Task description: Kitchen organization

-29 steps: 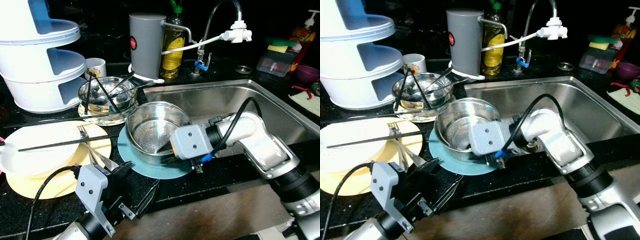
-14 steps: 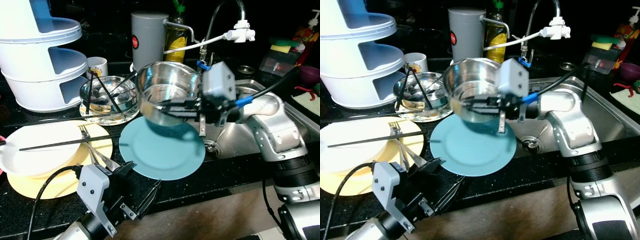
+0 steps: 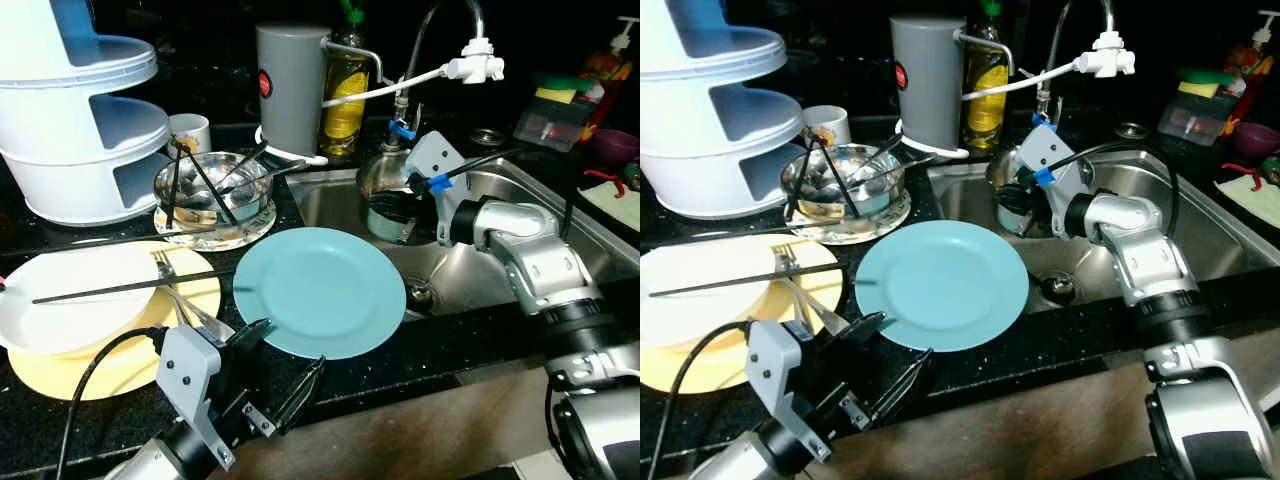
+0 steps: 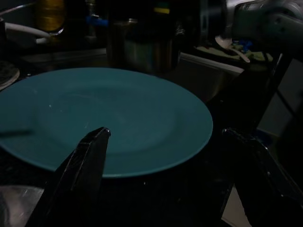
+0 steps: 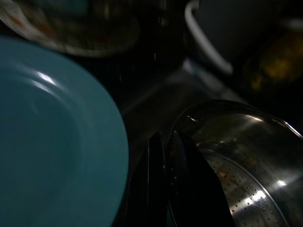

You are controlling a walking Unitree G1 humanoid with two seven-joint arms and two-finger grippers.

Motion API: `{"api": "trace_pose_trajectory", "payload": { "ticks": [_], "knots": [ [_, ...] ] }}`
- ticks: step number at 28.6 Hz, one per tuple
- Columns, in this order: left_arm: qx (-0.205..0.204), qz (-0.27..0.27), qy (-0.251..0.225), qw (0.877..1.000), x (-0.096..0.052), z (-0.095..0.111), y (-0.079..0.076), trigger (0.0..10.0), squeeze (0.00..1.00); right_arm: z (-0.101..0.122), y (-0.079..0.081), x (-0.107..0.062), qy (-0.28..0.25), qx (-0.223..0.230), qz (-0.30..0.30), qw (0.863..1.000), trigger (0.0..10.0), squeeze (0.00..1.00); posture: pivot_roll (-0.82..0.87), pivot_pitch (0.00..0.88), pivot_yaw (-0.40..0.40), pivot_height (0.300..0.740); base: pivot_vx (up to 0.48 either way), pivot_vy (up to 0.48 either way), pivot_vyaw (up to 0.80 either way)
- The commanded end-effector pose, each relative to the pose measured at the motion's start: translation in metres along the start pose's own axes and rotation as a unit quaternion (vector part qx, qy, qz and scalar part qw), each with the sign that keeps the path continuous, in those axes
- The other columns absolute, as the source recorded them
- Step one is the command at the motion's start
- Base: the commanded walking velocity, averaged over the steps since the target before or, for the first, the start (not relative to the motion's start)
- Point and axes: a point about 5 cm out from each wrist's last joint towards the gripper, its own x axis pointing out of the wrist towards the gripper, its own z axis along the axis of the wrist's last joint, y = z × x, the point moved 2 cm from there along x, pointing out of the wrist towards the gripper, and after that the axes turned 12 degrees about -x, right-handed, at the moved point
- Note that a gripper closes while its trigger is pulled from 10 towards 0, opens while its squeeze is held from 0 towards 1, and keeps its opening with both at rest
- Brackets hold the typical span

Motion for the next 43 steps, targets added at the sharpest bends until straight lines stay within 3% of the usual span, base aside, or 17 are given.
{"api": "trace_pose_trajectory", "payload": {
  "ticks": [1, 6, 12, 15, 30, 39, 40, 42, 43],
  "knots": [
    [-0.004, 0.001, 0.008, 1.0, 0.0, -0.004, 0.0, 10.0, 0.0, 0.003, -0.003, 0.003, 0.01, -0.008, -0.005, 1.0, 0.0, 0.0, 0.07, 0.0, -0.082, 0.74, 0.0, 0.0, 0.0],
    [-0.002, 0.003, 0.002, 1.0, 0.0, 0.0, -0.002, 10.0, 0.0, -0.014, -0.004, 0.019, 0.072, 0.013, -0.019, 0.997, 0.0, 0.0, 0.08, 0.0, -0.093, 0.74, 0.0, 0.0, 0.0],
    [-0.001, 0.005, -0.002, 1.0, -0.001, 0.002, -0.004, 10.0, 0.0, -0.028, -0.009, 0.025, 0.126, 0.031, -0.045, 0.99, 0.0, 0.0, 0.09, 0.0, -0.105, 0.74, 0.0, 0.0, 0.0],
    [-0.004, 0.009, -0.003, 1.0, -0.005, 0.004, -0.01, 10.0, 0.0, -0.04, 0.001, 0.031, 0.152, 0.075, -0.038, 0.985, 0.0, 0.0, 0.1, 0.0, -0.117, 0.74, 0.0, 0.0, 0.0],
    [-0.017, 0.028, 0.01, 0.999, -0.02, 0.009, -0.022, 10.0, 0.0, -0.062, 0.035, 0.047, 0.178, 0.178, -0.045, 0.967, 0.0, 0.0, 0.13, 0.0, -0.126, 0.74, 0.0, 0.0, 0.0],
    [-0.019, 0.03, 0.014, 0.999, -0.02, 0.01, -0.024, 10.0, 0.0, -0.07, 0.036, 0.045, 0.191, 0.197, -0.073, 0.959, 0.0, 0.0, 0.13, 0.0, -0.12, 0.74, 0.0, 0.0, 0.0],
    [-0.019, 0.03, 0.015, 0.999, -0.02, 0.01, -0.024, 10.0, 0.0, -0.067, 0.033, 0.046, 0.177, 0.207, -0.081, 0.959, 0.9, 0.0, 0.13, 0.0, -0.12, 0.74, 0.0, 0.0, 0.0],
    [-0.019, 0.03, 0.016, 0.999, -0.02, 0.01, -0.024, 10.0, 0.0, -0.064, 0.031, 0.046, 0.163, 0.216, -0.086, 0.959, 1.1, 0.0, 0.13, 0.0, -0.119, 0.74, 0.0, 0.0, 0.0],
    [-0.019, 0.03, 0.016, 0.999, -0.02, 0.009, -0.024, 10.0, 0.0, -0.06, 0.029, 0.047, 0.146, 0.225, -0.087, 0.96, 2.2, 0.0, 0.13, 0.0, -0.118, 0.74, 0.0, 0.0, 0.0]
  ]
}}
